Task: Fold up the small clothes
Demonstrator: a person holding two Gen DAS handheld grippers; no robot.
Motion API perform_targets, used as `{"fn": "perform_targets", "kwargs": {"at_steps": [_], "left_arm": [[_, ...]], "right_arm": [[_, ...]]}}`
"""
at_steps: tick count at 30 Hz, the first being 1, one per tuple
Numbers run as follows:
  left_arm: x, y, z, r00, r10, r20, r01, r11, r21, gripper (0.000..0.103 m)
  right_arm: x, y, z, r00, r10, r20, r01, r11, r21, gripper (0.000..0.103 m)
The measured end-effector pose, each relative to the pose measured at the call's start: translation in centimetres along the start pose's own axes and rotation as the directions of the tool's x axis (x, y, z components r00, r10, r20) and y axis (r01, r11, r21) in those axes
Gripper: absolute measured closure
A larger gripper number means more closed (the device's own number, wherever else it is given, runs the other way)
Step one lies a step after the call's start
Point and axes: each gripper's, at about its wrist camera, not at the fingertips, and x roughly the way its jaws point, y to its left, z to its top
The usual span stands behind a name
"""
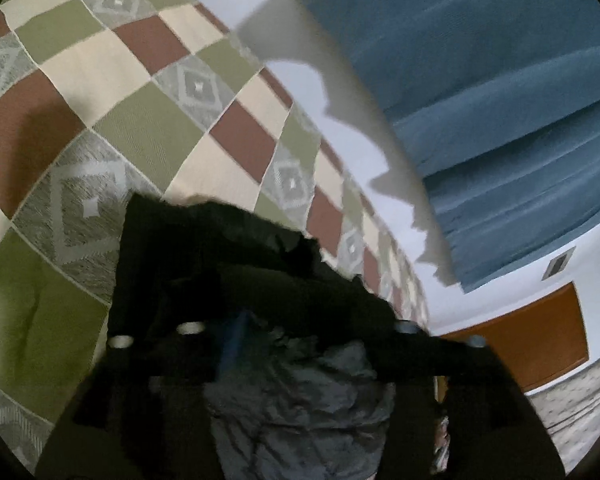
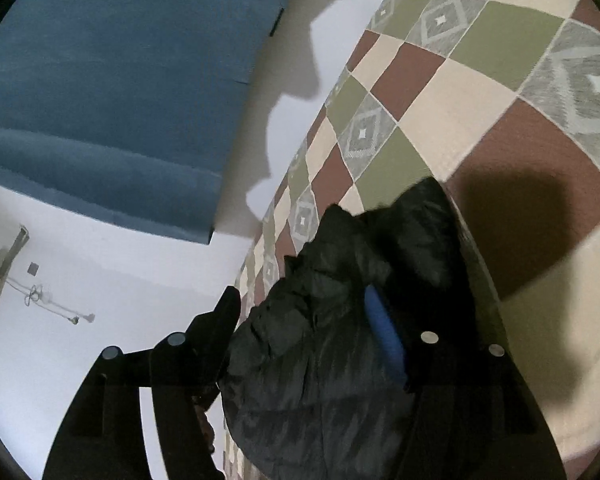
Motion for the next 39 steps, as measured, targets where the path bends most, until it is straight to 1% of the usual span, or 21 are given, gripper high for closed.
{"fn": "perform_targets", "kwargs": {"at_steps": [2,4,6,8,11,13,15,16,18,19,21,22,23,25,27,28,29,31,33,34,39], "left_arm": [[-0.6,-0.5,0.2,1.000,0.000,0.017,0.000,1.000,0.021,0.046],[-1.0,-1.4,0.2,1.000,0.022,0.021,-0.024,0.998,0.058,0.046],[-1.2,-2.0,-0.2,0.999,0.030,0.018,-0.031,0.995,0.097,0.044],[-1.3,-2.2,-0.8,0.998,0.056,0.015,-0.057,0.989,0.138,0.042],[-1.6,-1.7,-2.1,0.996,0.085,-0.001,-0.084,0.984,0.154,0.040],[-2.3,-0.9,-3.6,0.997,0.077,-0.012,-0.074,0.986,0.151,0.040],[-3.9,0.2,-6.1,0.997,0.071,0.001,-0.071,0.988,0.140,0.037],[-5.0,0.8,-7.9,0.998,0.055,0.008,-0.055,0.989,0.136,0.035],[-6.5,1.8,-10.7,0.999,0.047,0.010,-0.048,0.990,0.134,0.030],[-7.1,2.3,-12.1,0.999,0.046,0.005,-0.047,0.990,0.131,0.030],[-8.1,3.6,-15.8,0.999,0.032,-0.037,-0.028,0.992,0.120,0.030],[-8.2,4.0,-16.8,0.998,0.027,-0.053,-0.021,0.993,0.117,0.030],[-8.1,4.6,-18.4,0.996,0.030,-0.083,-0.020,0.994,0.111,0.030],[-7.3,5.9,-20.4,0.991,0.039,-0.132,-0.027,0.996,0.090,0.030],[-7.3,5.9,-20.8,0.995,0.041,-0.094,-0.028,0.991,0.132,0.030],[-7.2,5.6,-20.6,0.996,0.045,-0.083,-0.033,0.990,0.140,0.030],[-6.9,5.5,-20.3,0.996,0.038,-0.078,-0.028,0.991,0.128,0.030],[-6.1,5.9,-19.3,0.997,-0.003,-0.073,0.009,0.997,0.075,0.029],[-5.5,6.6,-18.6,0.998,-0.029,-0.056,0.030,0.999,0.020,0.029],[-5.3,6.5,-18.3,0.998,-0.042,-0.043,0.042,0.999,0.019,0.029],[-4.2,6.3,-17.6,1.000,-0.002,-0.027,0.003,1.000,0.024,0.029]], "right_arm": [[-0.7,0.3,-1.2,0.999,-0.034,-0.007,0.034,0.999,-0.032,0.039],[-0.8,0.6,-2.0,0.997,-0.076,-0.017,0.075,0.995,-0.060,0.039],[-0.7,1.1,-2.5,0.991,-0.134,-0.028,0.130,0.986,-0.108,0.039],[-0.2,1.5,-2.7,0.984,-0.179,-0.018,0.175,0.974,-0.145,0.039],[0.0,1.7,-2.8,0.978,-0.207,-0.008,0.204,0.967,-0.153,0.039],[-0.3,1.7,-3.3,0.976,-0.217,0.001,0.214,0.965,-0.152,0.039],[-1.2,2.1,-4.6,0.976,-0.217,0.024,0.218,0.962,-0.163,0.039],[-1.8,2.2,-5.3,0.977,-0.211,0.023,0.212,0.963,-0.169,0.039],[-3.1,2.6,-7.6,0.982,-0.190,0.012,0.189,0.966,-0.178,0.039],[-3.5,2.7,-8.8,0.984,-0.180,-0.005,0.176,0.968,-0.180,0.039],[-4.1,2.4,-11.7,0.984,-0.165,-0.060,0.153,0.973,-0.170,0.039],[-4.2,2.1,-13.0,0.983,-0.163,-0.087,0.147,0.976,-0.160,0.038],[-4.2,1.6,-14.6,0.978,-0.165,-0.124,0.146,0.978,-0.148,0.038],[-3.8,0.5,-16.6,0.969,-0.187,-0.164,0.166,0.977,-0.133,0.038],[-3.1,-0.8,-17.5,0.959,-0.208,-0.191,0.188,0.975,-0.119,0.038],[-2.7,-1.2,-17.5,0.958,-0.220,-0.181,0.202,0.973,-0.116,0.038],[-2.6,-1.1,-17.5,0.961,-0.222,-0.165,0.203,0.971,-0.125,0.038],[-1.9,-0.4,-17.0,0.965,-0.223,-0.141,0.201,0.967,-0.155,0.038],[-1.2,-0.4,-16.6,0.971,-0.205,-0.120,0.188,0.972,-0.138,0.030],[-0.8,-0.5,-16.3,0.974,-0.206,-0.098,0.192,0.972,-0.136,0.030],[1.2,-0.5,-14.8,0.978,-0.207,-0.038,0.199,0.969,-0.146,0.029]]}}
